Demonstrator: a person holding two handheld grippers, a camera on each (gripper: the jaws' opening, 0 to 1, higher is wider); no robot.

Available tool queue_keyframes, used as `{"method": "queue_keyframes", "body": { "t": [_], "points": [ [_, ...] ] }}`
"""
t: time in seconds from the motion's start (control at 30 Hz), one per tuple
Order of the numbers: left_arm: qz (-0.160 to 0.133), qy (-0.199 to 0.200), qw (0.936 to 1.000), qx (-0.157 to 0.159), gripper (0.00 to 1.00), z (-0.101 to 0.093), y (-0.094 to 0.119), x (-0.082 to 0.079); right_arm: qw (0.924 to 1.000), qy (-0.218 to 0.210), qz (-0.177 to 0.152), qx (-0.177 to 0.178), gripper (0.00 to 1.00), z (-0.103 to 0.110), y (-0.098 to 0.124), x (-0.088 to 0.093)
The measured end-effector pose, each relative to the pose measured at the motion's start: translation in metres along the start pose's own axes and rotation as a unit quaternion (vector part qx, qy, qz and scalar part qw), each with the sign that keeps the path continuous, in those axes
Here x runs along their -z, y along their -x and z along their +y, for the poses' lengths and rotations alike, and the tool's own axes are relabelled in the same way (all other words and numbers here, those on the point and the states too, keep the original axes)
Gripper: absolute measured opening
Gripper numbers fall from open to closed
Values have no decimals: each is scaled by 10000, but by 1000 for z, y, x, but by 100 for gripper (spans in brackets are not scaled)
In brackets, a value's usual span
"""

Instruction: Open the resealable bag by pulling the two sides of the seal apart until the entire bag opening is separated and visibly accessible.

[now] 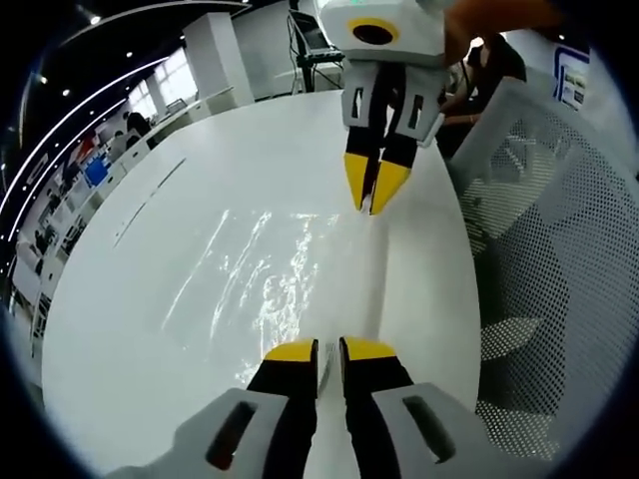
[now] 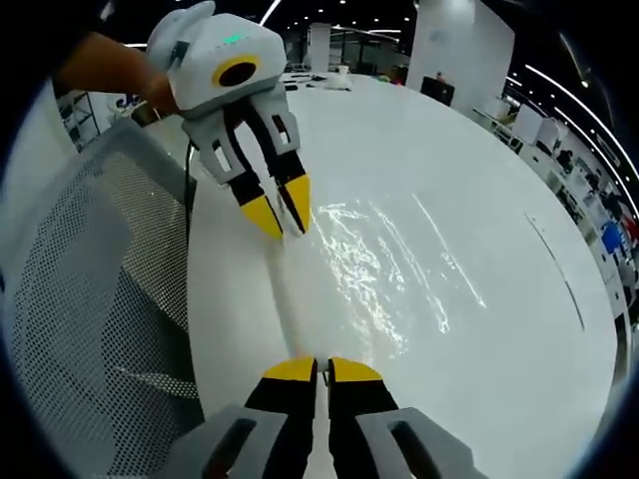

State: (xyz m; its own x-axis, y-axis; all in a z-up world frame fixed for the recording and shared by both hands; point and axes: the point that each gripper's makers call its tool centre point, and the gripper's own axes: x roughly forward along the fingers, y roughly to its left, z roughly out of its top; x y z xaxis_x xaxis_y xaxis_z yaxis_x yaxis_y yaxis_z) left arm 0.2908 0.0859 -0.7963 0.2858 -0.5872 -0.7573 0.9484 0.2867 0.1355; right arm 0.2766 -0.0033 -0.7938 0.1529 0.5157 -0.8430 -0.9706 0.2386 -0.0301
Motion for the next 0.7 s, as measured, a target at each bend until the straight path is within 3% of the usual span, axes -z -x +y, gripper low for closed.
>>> {"method": "queue_keyframes", "body": {
  "t": [0.47,0.7],
  "points": [
    [-37,-217,9998,-36,0,-3,0,-2,9993,-215,-197,-250,7,7,5,-6],
    [-79,-456,9989,-38,0,-3,2,-6,9966,-446,-624,-284,8,3,12,-29]
  ]
}}
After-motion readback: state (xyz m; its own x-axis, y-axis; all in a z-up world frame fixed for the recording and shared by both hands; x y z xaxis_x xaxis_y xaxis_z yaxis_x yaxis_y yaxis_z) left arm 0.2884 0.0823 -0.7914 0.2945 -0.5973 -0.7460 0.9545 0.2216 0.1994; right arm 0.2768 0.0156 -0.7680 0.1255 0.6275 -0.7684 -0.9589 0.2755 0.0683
